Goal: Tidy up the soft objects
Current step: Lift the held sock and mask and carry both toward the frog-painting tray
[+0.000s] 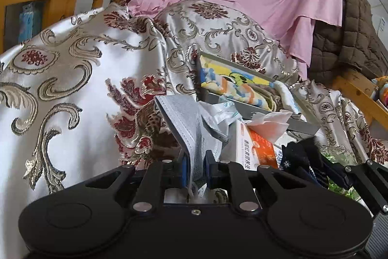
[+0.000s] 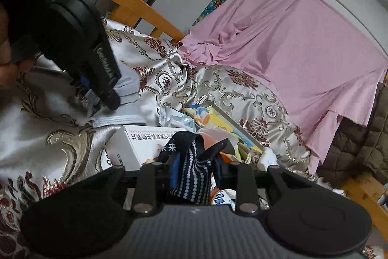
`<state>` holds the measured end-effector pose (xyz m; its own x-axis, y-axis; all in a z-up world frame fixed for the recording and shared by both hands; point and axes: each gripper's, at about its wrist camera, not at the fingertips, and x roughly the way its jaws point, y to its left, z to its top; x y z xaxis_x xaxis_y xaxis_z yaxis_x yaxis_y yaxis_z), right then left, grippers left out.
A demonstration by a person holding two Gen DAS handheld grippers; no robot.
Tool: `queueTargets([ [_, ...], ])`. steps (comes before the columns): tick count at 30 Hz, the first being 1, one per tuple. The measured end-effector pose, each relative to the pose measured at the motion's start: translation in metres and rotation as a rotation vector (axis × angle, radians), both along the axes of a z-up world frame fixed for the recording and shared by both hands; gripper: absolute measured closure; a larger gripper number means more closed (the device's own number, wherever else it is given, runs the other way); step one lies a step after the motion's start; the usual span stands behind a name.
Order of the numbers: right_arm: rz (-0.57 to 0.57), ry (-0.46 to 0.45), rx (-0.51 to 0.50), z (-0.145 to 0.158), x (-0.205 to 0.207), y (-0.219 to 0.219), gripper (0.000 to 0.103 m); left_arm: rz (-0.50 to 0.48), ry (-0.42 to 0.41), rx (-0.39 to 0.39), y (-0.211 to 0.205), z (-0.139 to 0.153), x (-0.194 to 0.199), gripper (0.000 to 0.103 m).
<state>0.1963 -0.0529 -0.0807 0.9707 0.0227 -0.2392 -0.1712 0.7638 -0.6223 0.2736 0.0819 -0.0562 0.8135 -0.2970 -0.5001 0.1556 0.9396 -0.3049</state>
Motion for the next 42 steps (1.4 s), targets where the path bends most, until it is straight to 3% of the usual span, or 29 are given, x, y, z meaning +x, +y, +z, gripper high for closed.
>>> queueTargets([
  [6, 0.033, -0.087, -0.105, -0.007, -0.01, 0.009, 0.081, -0.001, -0.003, -0.001, 0.0, 0.002, -0.001, 0.088],
  [8, 0.051, -0.086, -0.122, -0.01, -0.012, 0.011, 0.086, -0.005, -0.004, 0.003, -0.001, 0.002, -0.001, 0.088],
  [9, 0.054, -0.08, -0.126, -0.011, -0.012, 0.012, 0.094, -0.006, -0.004, 0.004, -0.001, 0.002, -0.001, 0.088],
  [12, 0.043, -0.054, -0.113, -0.011, -0.009, 0.012, 0.095, -0.008, -0.002, 0.004, -0.001, 0.001, -0.002, 0.088],
  [15, 0.017, -0.01, -0.073, -0.009, -0.001, 0.007, 0.088, -0.007, 0.005, 0.001, 0.0, 0.0, 0.0, 0.088],
  [17, -0.004, 0.015, -0.051, -0.008, 0.002, 0.004, 0.076, -0.007, 0.009, -0.001, 0.0, -0.001, 0.0, 0.088],
  [21, -0.044, 0.026, -0.022, -0.007, 0.005, 0.0, 0.073, -0.008, 0.013, -0.004, 0.0, -0.001, 0.0, 0.088],
  [25, -0.089, 0.031, 0.035, -0.002, 0.008, -0.007, 0.054, -0.01, 0.011, -0.003, 0.0, -0.001, 0.0, 0.088],
  [26, -0.092, 0.054, 0.055, -0.001, 0.009, -0.009, 0.054, -0.011, 0.009, -0.004, 0.0, -0.001, 0.0, 0.088],
  [27, -0.092, 0.083, 0.075, 0.0, 0.011, -0.012, 0.055, -0.014, 0.005, -0.005, 0.0, 0.0, 0.0, 0.088],
  [30, -0.081, 0.149, 0.097, -0.001, 0.015, -0.015, 0.077, -0.025, -0.015, -0.005, -0.001, 0.001, -0.001, 0.088],
  [31, -0.074, 0.162, 0.101, -0.002, 0.016, -0.015, 0.08, -0.03, -0.025, -0.001, -0.002, 0.001, -0.002, 0.088],
  [34, -0.061, 0.159, 0.086, -0.003, 0.012, -0.012, 0.092, -0.039, -0.047, 0.008, -0.005, 0.004, -0.005, 0.088],
  [38, -0.059, 0.123, 0.071, 0.0, 0.004, -0.011, 0.098, -0.069, -0.105, 0.009, -0.01, 0.016, -0.014, 0.088],
  [42, -0.051, 0.1, 0.127, 0.016, -0.005, -0.019, 0.099, -0.095, -0.161, 0.018, -0.016, 0.029, -0.025, 0.088],
])
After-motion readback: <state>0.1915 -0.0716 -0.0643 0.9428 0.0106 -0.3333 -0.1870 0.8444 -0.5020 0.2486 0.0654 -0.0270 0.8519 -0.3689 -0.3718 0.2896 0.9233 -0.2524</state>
